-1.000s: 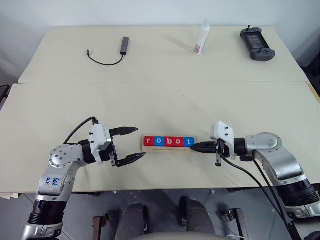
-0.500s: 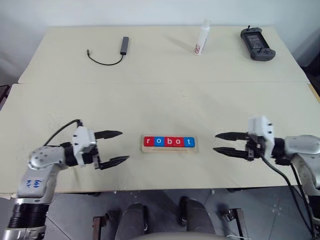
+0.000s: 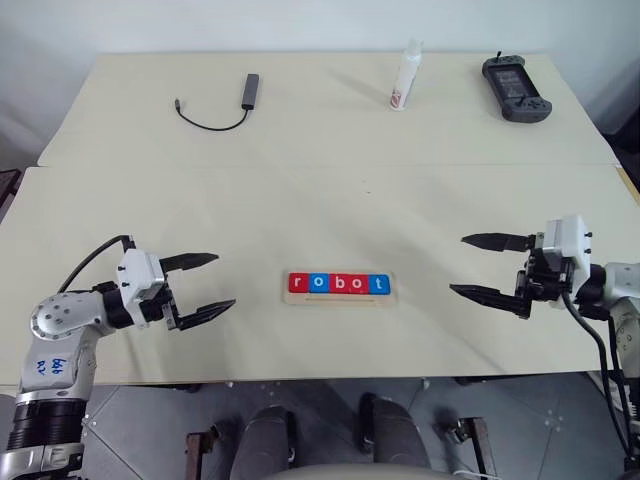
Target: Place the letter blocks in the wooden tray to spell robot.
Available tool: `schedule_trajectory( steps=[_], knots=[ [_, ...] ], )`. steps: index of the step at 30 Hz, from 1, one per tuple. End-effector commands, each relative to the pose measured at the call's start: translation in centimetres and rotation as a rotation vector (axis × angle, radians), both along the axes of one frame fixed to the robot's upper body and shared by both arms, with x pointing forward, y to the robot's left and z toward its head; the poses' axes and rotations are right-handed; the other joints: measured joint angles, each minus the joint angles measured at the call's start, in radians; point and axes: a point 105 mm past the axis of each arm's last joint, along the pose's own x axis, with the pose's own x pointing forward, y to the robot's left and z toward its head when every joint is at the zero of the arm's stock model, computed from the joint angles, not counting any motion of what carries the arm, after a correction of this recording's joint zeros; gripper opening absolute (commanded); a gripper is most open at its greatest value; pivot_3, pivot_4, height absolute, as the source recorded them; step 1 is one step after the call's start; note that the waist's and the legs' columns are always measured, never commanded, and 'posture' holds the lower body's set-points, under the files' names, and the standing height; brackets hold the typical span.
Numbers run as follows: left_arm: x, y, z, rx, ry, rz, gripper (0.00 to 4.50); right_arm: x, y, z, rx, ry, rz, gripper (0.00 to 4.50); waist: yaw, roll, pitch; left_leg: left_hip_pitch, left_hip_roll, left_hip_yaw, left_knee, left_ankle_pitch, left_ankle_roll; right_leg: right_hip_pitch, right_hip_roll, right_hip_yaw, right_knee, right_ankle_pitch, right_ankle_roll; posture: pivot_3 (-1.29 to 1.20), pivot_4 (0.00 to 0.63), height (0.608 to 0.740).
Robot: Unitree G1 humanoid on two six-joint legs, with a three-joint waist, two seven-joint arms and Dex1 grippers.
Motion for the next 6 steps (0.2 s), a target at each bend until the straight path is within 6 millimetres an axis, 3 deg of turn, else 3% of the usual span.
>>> schedule_trajectory(
  steps=[1,6],
  knots=[
    [0.18,-0.05,0.19,0.029,-0.014,0.019,4.5,0.45,-0.13,0.97,-0.012,-0.067,-0.001,4.47,-0.001,0.0,0.0,0.0,0.0,0.0,0.0,0.0,0.0,0.0,0.0,0.0,0.0,0.0,0.0,0.0,0.15,0.74],
    [0.69,-0.04,0.38,-0.004,-0.015,0.051,4.5,0.99,-0.57,1.08,-0.023,-0.087,-0.016,4.47,-0.003,0.0,0.0,0.0,0.0,0.0,0.0,0.0,0.0,0.0,0.0,0.0,0.0,0.0,0.0,0.0,0.15,0.74]
  ],
)
